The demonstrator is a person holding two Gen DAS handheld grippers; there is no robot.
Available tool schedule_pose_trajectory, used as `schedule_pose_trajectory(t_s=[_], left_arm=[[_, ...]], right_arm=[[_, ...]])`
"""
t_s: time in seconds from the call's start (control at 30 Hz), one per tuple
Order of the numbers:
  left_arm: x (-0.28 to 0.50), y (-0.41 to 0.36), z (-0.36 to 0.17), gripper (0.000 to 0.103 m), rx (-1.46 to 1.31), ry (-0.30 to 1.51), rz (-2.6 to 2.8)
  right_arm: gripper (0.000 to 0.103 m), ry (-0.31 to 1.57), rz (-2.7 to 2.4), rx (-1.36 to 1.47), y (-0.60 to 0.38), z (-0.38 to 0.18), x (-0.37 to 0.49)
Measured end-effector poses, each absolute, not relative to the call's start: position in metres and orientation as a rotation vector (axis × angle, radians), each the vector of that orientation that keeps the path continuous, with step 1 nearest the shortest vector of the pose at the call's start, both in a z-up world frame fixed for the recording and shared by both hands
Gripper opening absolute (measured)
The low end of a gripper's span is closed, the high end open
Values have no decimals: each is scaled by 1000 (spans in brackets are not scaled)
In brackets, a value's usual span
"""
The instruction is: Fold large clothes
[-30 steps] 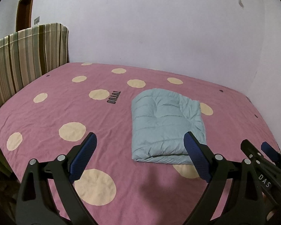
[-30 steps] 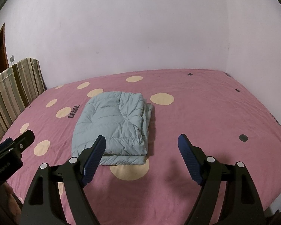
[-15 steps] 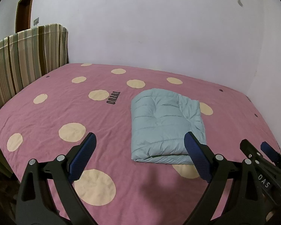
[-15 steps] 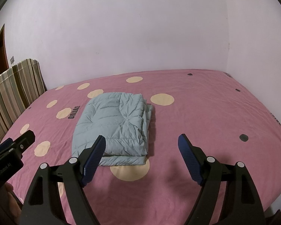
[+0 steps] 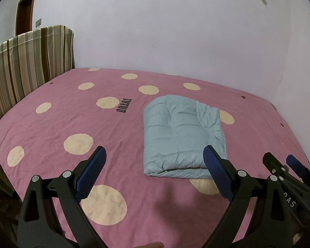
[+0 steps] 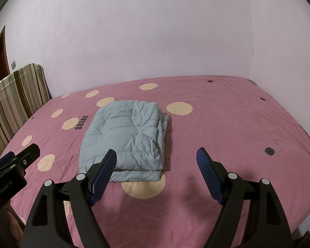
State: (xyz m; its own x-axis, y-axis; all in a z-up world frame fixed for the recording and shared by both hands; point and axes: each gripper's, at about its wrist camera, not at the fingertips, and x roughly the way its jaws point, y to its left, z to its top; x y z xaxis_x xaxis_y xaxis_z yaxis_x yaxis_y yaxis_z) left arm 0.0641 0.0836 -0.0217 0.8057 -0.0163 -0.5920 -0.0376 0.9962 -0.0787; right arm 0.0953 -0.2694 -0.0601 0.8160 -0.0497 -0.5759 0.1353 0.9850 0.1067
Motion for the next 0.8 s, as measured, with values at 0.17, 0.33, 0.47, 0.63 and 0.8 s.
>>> schedule_pose_trajectory(t_s=[0.17,0.33,0.47,0.63,0.8], left_arm=[[63,84,-20,95,-88,629,3],[61,85,-20,95,-90,624,5],[61,85,-20,95,-84,619,3],[62,85,-19,95,-76,613,5],[63,85,-20,101,-76,601,2]], right_arm=[[78,607,-100,143,-267,-60,95],[78,607,-100,142,-266,-61,95],[78,607,-100,141,-266,-61,95],[78,607,-101,140,-265,-60,95],[78,608,-103,141,-264,-60,95]])
